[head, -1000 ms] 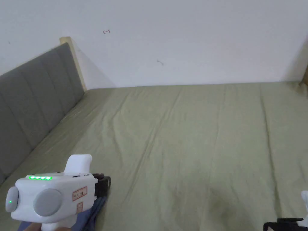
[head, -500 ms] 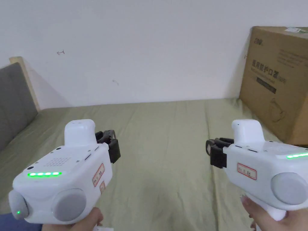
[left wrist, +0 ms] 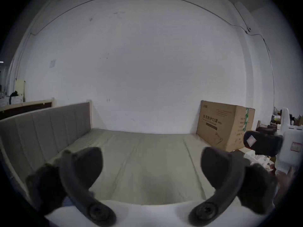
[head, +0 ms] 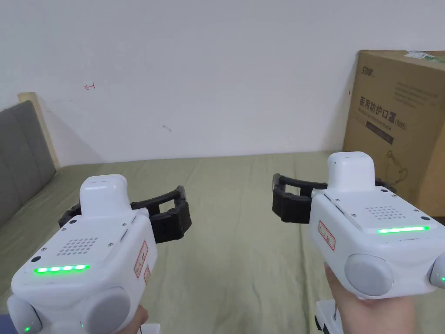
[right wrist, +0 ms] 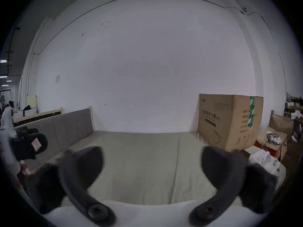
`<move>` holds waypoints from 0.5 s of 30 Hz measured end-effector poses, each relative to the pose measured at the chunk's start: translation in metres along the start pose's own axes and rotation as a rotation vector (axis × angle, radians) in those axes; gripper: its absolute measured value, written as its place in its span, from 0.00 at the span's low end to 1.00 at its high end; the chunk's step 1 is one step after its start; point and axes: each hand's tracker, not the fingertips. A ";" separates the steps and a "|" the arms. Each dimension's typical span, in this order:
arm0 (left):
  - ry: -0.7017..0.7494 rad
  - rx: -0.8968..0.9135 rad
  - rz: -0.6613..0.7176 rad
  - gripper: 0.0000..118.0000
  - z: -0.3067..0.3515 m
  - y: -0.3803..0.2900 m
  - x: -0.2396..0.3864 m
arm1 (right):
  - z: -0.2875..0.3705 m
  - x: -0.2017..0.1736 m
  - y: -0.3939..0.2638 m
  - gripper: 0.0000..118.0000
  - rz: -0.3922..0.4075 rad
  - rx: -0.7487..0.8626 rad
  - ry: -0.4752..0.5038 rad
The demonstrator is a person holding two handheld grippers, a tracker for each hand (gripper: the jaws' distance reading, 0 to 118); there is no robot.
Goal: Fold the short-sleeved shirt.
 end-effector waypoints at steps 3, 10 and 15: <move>-0.006 0.027 -0.047 1.00 0.004 0.006 0.003 | 0.001 -0.004 -0.003 1.00 0.014 0.012 -0.022; 0.007 0.020 -0.075 1.00 0.006 0.008 0.012 | -0.001 -0.003 -0.003 1.00 0.014 0.004 -0.028; 0.003 -0.007 -0.047 1.00 0.001 0.005 0.007 | -0.001 -0.003 -0.005 1.00 0.039 -0.004 -0.030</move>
